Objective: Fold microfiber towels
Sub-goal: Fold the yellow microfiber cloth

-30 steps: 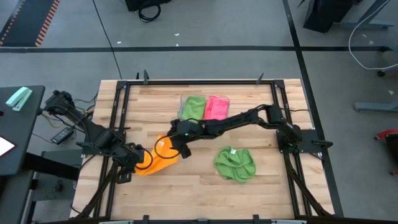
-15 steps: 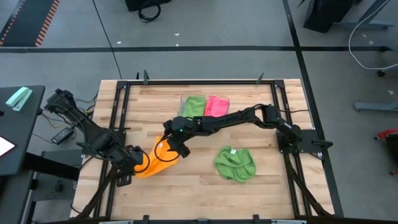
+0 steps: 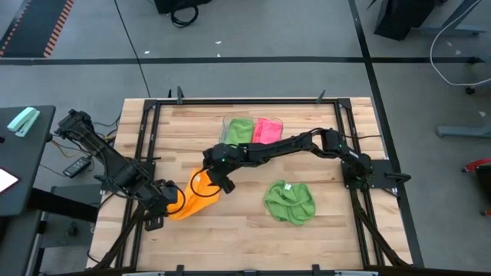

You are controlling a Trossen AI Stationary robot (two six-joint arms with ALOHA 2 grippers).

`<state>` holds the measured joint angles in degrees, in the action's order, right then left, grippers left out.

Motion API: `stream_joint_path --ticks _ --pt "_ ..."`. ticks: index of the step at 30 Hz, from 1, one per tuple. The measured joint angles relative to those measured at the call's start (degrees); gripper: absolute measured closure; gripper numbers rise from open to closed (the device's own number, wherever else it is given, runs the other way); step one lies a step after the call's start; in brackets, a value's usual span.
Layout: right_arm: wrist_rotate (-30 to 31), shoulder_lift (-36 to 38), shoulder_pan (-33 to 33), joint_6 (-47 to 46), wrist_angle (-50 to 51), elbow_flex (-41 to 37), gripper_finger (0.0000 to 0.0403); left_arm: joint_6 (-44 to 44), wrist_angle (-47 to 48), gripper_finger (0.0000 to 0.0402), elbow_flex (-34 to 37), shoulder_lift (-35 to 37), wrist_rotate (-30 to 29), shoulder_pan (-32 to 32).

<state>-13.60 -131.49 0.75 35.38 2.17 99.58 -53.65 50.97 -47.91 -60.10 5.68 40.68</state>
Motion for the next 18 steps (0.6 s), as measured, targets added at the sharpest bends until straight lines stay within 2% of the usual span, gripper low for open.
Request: stream_joint_path --ticks 6,10,14,18 --pt "4.44 -0.13 -0.98 1.96 7.31 -0.94 0.0117 0.31 -0.45 0.0388 0.01 -0.15 -0.26 0.07" --pt "8.02 -0.27 -1.02 -0.19 5.83 -3.19 0.0117 2.09 -2.11 0.0383 0.01 -0.33 -1.53 0.05" --pt "12.16 0.12 -0.97 1.72 4.68 -5.52 0.0117 4.82 -5.49 0.0366 0.01 -0.33 -5.5 0.06" --pt "12.98 0.16 -1.35 1.65 5.18 -7.56 0.0117 4.83 -6.77 0.0369 0.01 -0.33 -5.91 0.05"
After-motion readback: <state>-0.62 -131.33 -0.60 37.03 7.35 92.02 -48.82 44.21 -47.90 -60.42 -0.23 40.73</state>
